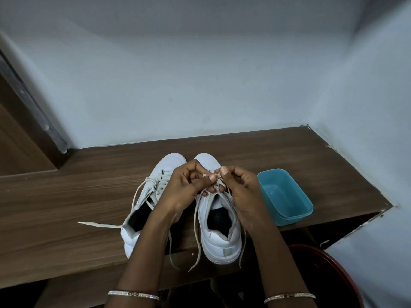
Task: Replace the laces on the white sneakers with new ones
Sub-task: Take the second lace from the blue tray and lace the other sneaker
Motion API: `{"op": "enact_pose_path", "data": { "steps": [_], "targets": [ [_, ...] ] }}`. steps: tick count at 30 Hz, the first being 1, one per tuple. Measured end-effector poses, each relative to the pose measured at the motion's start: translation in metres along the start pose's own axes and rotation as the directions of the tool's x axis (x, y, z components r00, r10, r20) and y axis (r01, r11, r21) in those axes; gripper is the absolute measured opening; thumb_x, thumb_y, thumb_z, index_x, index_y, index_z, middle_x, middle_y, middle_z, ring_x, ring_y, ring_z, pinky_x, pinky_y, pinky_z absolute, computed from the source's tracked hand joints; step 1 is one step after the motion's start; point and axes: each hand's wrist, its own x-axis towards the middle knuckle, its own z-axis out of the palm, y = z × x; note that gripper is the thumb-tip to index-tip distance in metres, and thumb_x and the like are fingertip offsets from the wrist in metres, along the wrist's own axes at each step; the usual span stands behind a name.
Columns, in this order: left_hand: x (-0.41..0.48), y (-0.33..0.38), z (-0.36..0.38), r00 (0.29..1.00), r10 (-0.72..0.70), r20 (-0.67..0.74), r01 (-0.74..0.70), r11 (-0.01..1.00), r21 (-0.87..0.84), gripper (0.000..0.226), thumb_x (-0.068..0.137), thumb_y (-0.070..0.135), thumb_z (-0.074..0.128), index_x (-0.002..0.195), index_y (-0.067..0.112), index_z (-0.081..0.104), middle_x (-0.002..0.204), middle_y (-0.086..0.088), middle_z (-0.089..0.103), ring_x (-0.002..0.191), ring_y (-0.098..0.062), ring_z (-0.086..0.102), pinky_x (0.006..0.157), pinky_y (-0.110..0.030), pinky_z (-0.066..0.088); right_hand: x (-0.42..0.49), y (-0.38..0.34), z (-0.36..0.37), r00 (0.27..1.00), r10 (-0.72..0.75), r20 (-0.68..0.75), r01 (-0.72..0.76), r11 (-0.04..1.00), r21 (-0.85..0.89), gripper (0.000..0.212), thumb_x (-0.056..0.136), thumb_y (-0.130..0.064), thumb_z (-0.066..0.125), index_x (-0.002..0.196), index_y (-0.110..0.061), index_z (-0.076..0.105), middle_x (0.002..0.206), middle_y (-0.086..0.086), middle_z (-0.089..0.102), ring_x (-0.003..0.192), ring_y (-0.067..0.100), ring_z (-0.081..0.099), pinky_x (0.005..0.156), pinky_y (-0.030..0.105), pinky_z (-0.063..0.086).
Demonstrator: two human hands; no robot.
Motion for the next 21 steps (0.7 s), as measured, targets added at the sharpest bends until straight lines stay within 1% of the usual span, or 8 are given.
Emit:
{"op": "enact_pose_path", "data": {
  "steps": [3, 5, 8, 10, 14, 17, 19, 21],
  "targets": [
    [0.0005, 0.0019, -0.0008, 0.999, 0.047, 0.015, -0.048, 0.992, 0.114, 0.017, 0.082, 0.003, 0.077, 0.086, -0.003, 0.061, 0.085, -0.029, 0.070, 0.073, -0.035, 0.070, 0.074, -0.035, 0.058, 0.0003, -0.0003, 0.0026, 0.999, 0.003, -0.048, -0.003, 1.000, 0.000, 0.014, 0.093, -0.014, 0.068, 0.097, -0.001, 0.071, 0.077, 0.011, 0.074, 0.068, 0.019, 0.066, 0.063, 0.025, 0.057],
    [0.0001, 0.0040, 0.0000, 0.996, 0.085, -0.004, -0.083, 0.978, 0.189, 0.015, 0.081, 0.003, 0.078, 0.085, -0.001, 0.064, 0.081, -0.023, 0.072, 0.070, -0.030, 0.071, 0.071, -0.033, 0.057, 0.0007, -0.0007, 0.0040, 0.997, -0.002, -0.074, 0.003, 1.000, 0.017, 0.013, 0.092, -0.011, 0.070, 0.097, 0.001, 0.071, 0.074, 0.009, 0.074, 0.065, 0.018, 0.066, 0.060, 0.024, 0.057],
    [-0.0001, 0.0035, 0.0018, 0.984, 0.178, -0.033, -0.155, 0.922, 0.354, 0.012, 0.080, 0.007, 0.080, 0.086, 0.014, 0.072, 0.075, -0.004, 0.074, 0.068, -0.018, 0.070, 0.068, -0.034, 0.055, 0.0015, -0.0014, 0.0053, 0.995, -0.008, -0.097, 0.010, 1.000, 0.019, 0.012, 0.092, -0.010, 0.070, 0.096, 0.000, 0.070, 0.076, 0.012, 0.074, 0.063, 0.018, 0.063, 0.060, 0.026, 0.056],
    [-0.0005, 0.0032, 0.0026, 0.974, 0.223, -0.023, -0.194, 0.888, 0.417, 0.020, 0.080, 0.009, 0.080, 0.092, 0.025, 0.077, 0.078, 0.004, 0.075, 0.072, -0.014, 0.071, 0.070, -0.037, 0.056, 0.0012, -0.0019, 0.0061, 0.995, -0.005, -0.102, 0.007, 1.000, 0.025, 0.011, 0.093, -0.010, 0.068, 0.096, 0.000, 0.070, 0.079, 0.016, 0.073, 0.062, 0.019, 0.062, 0.058, 0.026, 0.055],
    [-0.0030, 0.0046, -0.0011, 0.946, 0.321, 0.035, -0.276, 0.747, 0.605, 0.023, 0.082, 0.021, 0.080, 0.099, 0.036, 0.079, 0.082, 0.018, 0.075, 0.072, 0.000, 0.069, 0.067, -0.032, 0.054, 0.0004, -0.0032, 0.0059, 0.993, 0.014, -0.121, -0.011, 1.000, 0.027, 0.013, 0.093, -0.012, 0.068, 0.097, 0.001, 0.070, 0.075, 0.017, 0.072, 0.058, 0.020, 0.061, 0.056, 0.026, 0.054],
    [-0.0036, 0.0056, -0.0061, 0.933, 0.351, 0.074, -0.302, 0.655, 0.693, 0.019, 0.082, 0.028, 0.079, 0.099, 0.038, 0.078, 0.092, 0.021, 0.075, 0.084, 0.001, 0.071, 0.075, -0.033, 0.057, 0.0003, -0.0046, 0.0038, 0.993, 0.051, -0.103, -0.044, 0.996, 0.072, 0.015, 0.093, -0.009, 0.068, 0.107, -0.004, 0.069, 0.076, 0.016, 0.073, 0.054, 0.018, 0.062, 0.057, 0.026, 0.056],
    [-0.0037, 0.0070, -0.0070, 0.921, 0.379, 0.097, -0.310, 0.558, 0.770, 0.019, 0.083, 0.029, 0.077, 0.100, 0.038, 0.078, 0.094, 0.021, 0.075, 0.084, 0.001, 0.070, 0.072, -0.028, 0.055, 0.0002, -0.0070, 0.0015, 0.996, 0.070, -0.063, -0.062, 0.990, 0.128, 0.021, 0.092, -0.005, 0.068, 0.113, -0.004, 0.067, 0.078, 0.013, 0.073, 0.052, 0.015, 0.062, 0.058, 0.026, 0.057],
    [-0.0029, 0.0076, -0.0059, 0.904, 0.405, 0.135, -0.323, 0.443, 0.837, 0.019, 0.084, 0.029, 0.074, 0.102, 0.036, 0.078, 0.094, 0.015, 0.076, 0.084, -0.005, 0.070, 0.069, -0.028, 0.054, 0.0003, -0.0088, -0.0030, 0.996, 0.086, -0.029, -0.082, 0.988, 0.135, 0.023, 0.090, -0.005, 0.070, 0.113, -0.006, 0.068, 0.084, 0.015, 0.075, 0.061, 0.020, 0.067, 0.064, 0.031, 0.060]
  ]
}}
